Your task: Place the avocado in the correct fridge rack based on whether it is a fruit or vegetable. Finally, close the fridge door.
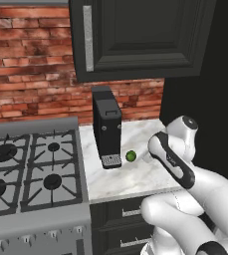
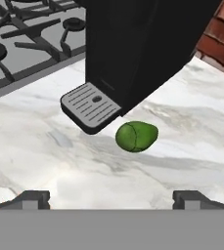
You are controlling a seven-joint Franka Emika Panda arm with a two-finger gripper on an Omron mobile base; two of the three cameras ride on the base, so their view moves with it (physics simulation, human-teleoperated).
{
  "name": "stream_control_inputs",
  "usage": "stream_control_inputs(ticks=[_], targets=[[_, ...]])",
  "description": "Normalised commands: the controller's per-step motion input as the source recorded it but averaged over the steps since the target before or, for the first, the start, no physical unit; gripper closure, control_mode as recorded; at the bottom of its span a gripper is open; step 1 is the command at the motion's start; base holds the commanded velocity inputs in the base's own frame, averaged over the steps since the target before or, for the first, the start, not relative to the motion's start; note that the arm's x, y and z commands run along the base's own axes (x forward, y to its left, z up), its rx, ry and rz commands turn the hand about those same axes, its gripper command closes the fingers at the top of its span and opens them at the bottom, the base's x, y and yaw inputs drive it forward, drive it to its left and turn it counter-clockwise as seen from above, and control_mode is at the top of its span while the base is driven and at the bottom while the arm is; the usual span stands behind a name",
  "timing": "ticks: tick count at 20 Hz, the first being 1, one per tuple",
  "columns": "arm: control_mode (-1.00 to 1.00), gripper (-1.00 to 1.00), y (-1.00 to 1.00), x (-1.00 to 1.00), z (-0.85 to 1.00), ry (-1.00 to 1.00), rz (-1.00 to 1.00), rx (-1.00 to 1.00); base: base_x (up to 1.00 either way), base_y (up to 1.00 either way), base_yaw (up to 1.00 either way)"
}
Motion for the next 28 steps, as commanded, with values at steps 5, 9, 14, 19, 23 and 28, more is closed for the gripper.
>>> stream_control_inputs(ticks=[5, 9, 14, 19, 23, 28], targets=[[-1.0, -1.0, 0.24, 0.0, -0.07, 0.0, 0.0, 0.03, 0.0, 0.0, 0.0], [-1.0, -1.0, 0.32, 0.0, -0.09, 0.0, 0.0, 0.03, 0.0, 0.0, 0.0], [-1.0, -1.0, 0.06, 0.0, -0.15, 0.0, -0.08, 0.07, 0.0, 0.0, 0.0], [-1.0, -1.0, 0.0, 0.0, -0.12, 0.04, -0.13, 0.12, 0.0, 0.0, 0.0], [-1.0, -1.0, 0.0, 0.02, -0.01, 0.08, -0.18, 0.15, 0.0, 0.0, 0.0], [-1.0, -1.0, -0.1, 0.05, -0.21, 0.09, -0.13, 0.15, 0.0, 0.0, 0.0]])
